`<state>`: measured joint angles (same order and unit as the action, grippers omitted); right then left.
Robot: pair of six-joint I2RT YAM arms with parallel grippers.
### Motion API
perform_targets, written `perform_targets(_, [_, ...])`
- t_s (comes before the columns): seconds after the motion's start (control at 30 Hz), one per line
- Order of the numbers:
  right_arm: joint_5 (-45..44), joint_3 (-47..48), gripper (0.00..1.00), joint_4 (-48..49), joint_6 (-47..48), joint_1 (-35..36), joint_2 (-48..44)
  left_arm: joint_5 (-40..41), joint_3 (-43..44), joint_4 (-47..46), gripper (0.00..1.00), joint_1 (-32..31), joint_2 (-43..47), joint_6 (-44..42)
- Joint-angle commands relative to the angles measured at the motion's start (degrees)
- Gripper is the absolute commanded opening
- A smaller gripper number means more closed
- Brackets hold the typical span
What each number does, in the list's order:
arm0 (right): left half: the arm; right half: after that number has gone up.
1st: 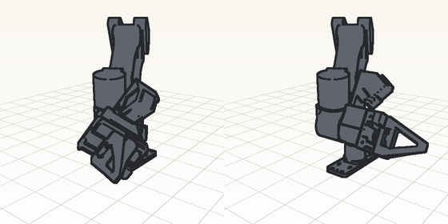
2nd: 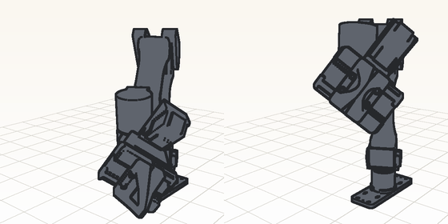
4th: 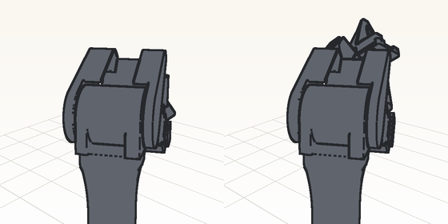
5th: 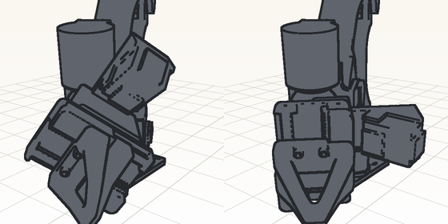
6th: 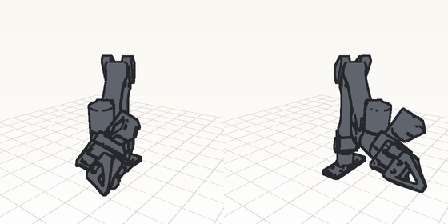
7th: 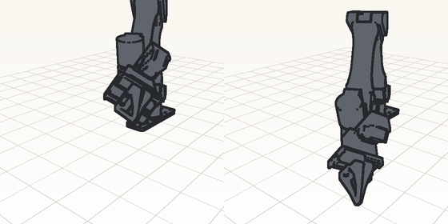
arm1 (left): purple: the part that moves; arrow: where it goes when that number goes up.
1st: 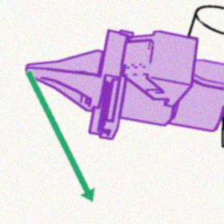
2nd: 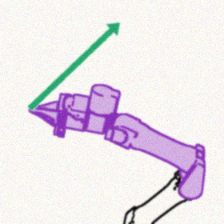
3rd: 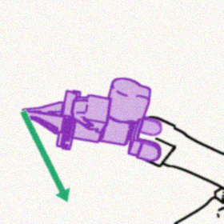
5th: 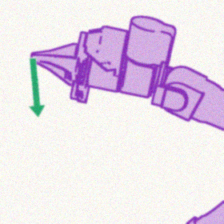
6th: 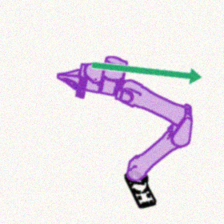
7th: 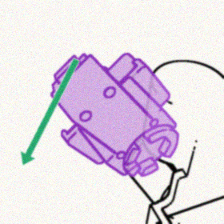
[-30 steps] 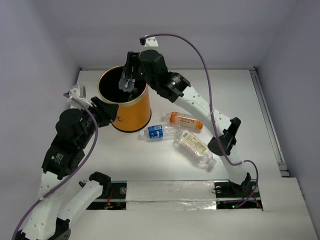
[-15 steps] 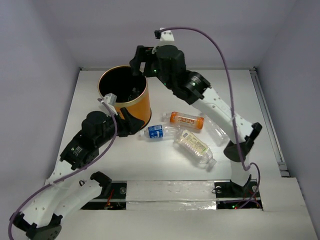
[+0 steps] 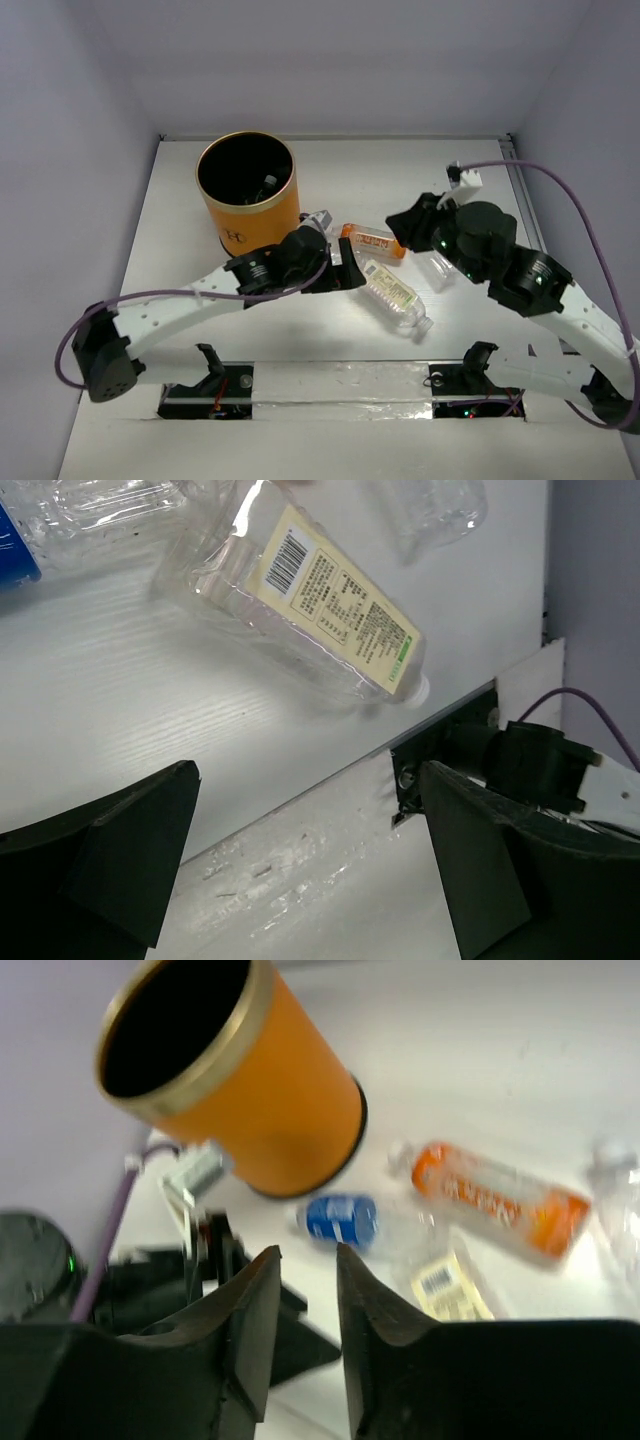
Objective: Put the plastic bottles in the bin
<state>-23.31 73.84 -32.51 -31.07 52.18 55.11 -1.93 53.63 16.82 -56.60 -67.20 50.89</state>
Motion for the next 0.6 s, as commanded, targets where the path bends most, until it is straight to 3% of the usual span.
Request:
perform_targets(0.0, [4.5, -7.9, 0.36, -3.7, -7.1, -0.2, -5.4, 4.8, 4.9, -0.3, 0.9, -1.0, -3.9, 1.8])
perform_targets(0.17, [8.4, -17.1, 0.53, -4.8, -10.1, -0.2, -11.9, 4.4, 6.7, 0.6, 0.9, -2.8, -9.4, 4.9])
perform_targets(0.3, [13.3, -20.6, 0.68, -4.9, -10.5, -0.2, -12.7, 11.6, 9.6, 4.5, 0.9, -3.4, -10.5, 6.9])
perform_targets(0.47, [17.3, -24.7, 0.78, -5.0, -10.9, -0.2, -14.0, 21.3, 19.0, 12.6, 0.9, -2.9, -15.7, -3.4])
perform_targets(0.57, [17.2, -26.6, 0.86, -6.9, -11.0, -0.2, -14.8, 23.6, 22.7, 17.1, 0.9, -2.3, -16.7, -4.8])
